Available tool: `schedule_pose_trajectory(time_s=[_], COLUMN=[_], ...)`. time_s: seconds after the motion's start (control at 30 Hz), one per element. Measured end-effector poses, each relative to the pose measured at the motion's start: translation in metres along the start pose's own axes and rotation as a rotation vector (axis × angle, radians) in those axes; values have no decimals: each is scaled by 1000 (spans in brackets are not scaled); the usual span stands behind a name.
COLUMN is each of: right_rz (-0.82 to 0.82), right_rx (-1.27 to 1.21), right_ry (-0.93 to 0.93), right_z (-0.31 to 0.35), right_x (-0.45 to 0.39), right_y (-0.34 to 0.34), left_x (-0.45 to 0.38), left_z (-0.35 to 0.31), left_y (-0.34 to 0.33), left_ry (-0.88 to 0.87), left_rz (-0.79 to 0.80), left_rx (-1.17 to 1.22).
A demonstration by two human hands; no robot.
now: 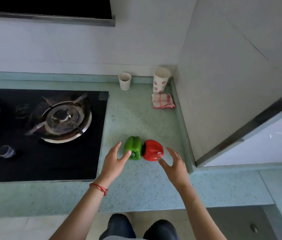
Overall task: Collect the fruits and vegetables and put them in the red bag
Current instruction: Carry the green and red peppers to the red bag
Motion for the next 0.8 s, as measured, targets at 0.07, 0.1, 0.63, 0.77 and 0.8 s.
schedule_pose_trajectory(time_s=[0.07,0.1,0.63,0.77,0.8], right_rz=[12,25,294,295,291], right_rx=[-69,-84,-176,-190,-197], right_ry=[-46,-63,-100,-114,-121], right_z=[-3,-5,-15,-17,-17], right_x=[-10,-16,-68,-72,-72], right_y=[-5,-8,-40,-41,-41], left_x=[-11,-16,-51,-52,-52], left_z=[5,8,20,23,24], left_y=[-4,-8,-33,-31,-31], left_ry=[113,159,375,393,402], left_rz=[12,18,13,14,14], left_rx=[111,160,344,387,398])
Point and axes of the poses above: each hand's wrist, its own x-axis away from the middle knuckle, its own y-axis out of the back of the hand, z = x × y, the point moved 8 cm from there along -x, towards the middle knuckle, and after that the axes turned 3 degrees about -z, right-handed, at the moved point
